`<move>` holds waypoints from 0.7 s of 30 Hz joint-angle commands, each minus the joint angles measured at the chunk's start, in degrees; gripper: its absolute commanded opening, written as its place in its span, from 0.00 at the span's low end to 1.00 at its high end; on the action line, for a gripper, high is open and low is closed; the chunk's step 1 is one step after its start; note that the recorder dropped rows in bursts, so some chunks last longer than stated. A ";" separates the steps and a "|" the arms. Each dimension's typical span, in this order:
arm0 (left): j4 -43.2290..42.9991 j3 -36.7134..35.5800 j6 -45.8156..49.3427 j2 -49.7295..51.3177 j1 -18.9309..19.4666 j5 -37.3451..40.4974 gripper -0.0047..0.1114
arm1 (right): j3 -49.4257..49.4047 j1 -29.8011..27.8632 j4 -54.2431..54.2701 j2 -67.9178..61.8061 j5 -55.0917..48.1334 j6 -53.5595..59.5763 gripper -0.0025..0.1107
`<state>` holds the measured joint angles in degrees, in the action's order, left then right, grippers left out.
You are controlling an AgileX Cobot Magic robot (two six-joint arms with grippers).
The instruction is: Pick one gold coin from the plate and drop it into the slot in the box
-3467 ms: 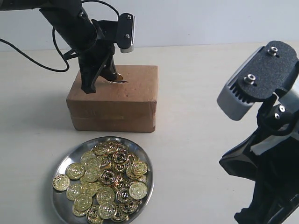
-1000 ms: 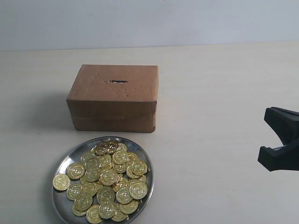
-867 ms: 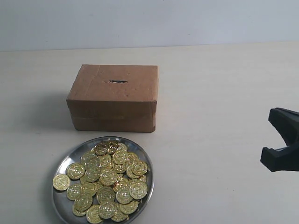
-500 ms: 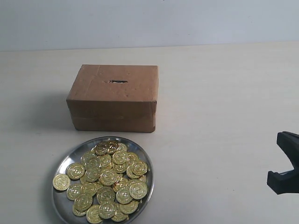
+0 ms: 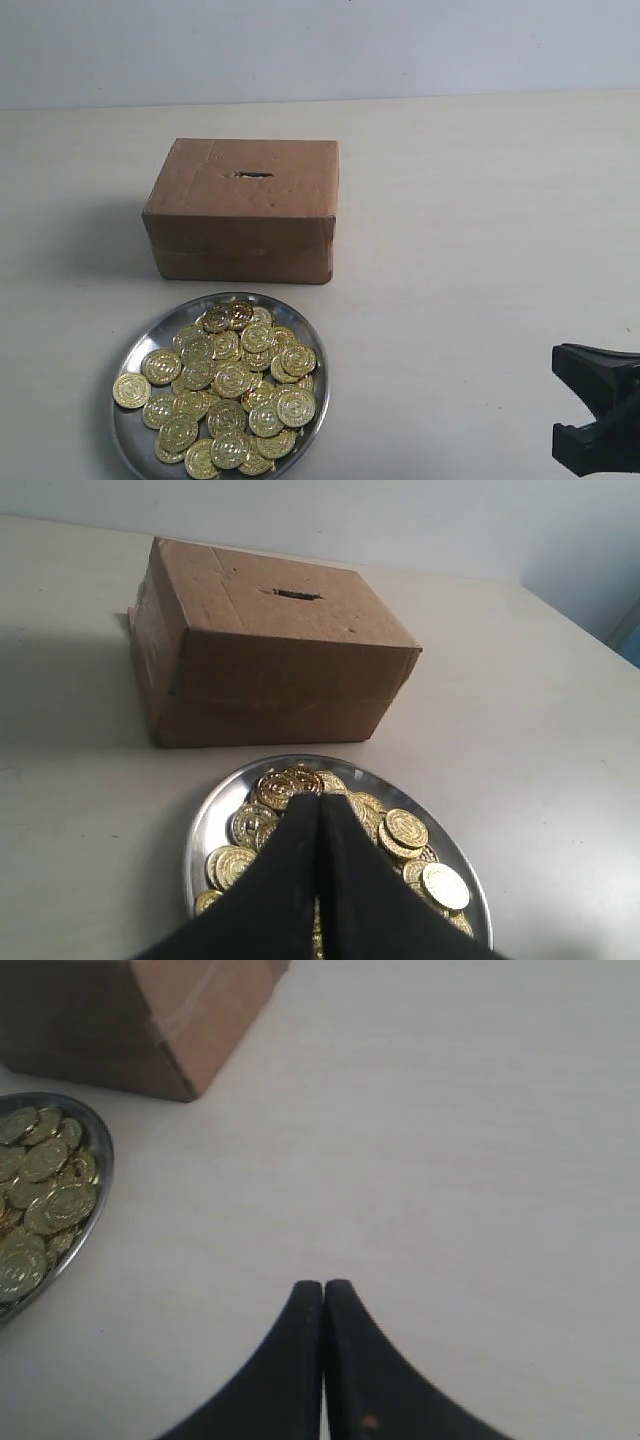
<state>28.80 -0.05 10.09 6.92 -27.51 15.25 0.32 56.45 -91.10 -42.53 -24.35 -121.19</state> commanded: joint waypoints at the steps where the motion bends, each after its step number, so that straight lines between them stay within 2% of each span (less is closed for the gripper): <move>1: 0.34 0.05 0.07 -0.24 0.17 0.10 0.04 | -0.18 -0.18 -0.28 0.54 2.16 -0.20 0.02; 6: 0.34 0.05 0.07 -0.24 0.17 0.10 0.04 | -0.18 -0.18 -0.42 0.54 0.72 0.64 0.02; 9: 0.34 0.05 0.07 -0.24 0.17 0.10 0.04 | -0.32 -0.44 -0.21 3.48 -2.68 5.95 0.02; 11: 0.34 0.05 0.07 -0.24 0.17 0.10 0.04 | -0.32 -2.68 -0.85 7.14 -1.59 9.30 0.02; 16: 0.33 0.05 0.18 -0.24 0.07 0.10 0.04 | -0.32 -13.66 -1.15 20.19 10.93 22.88 0.02; 21: 0.33 0.05 0.18 -0.24 0.07 0.10 0.04 | -0.32 -27.75 -1.15 28.85 15.88 25.19 0.02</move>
<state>28.94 -0.05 10.09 6.92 -27.51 15.36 0.32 35.34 -91.46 -17.78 -11.53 -97.91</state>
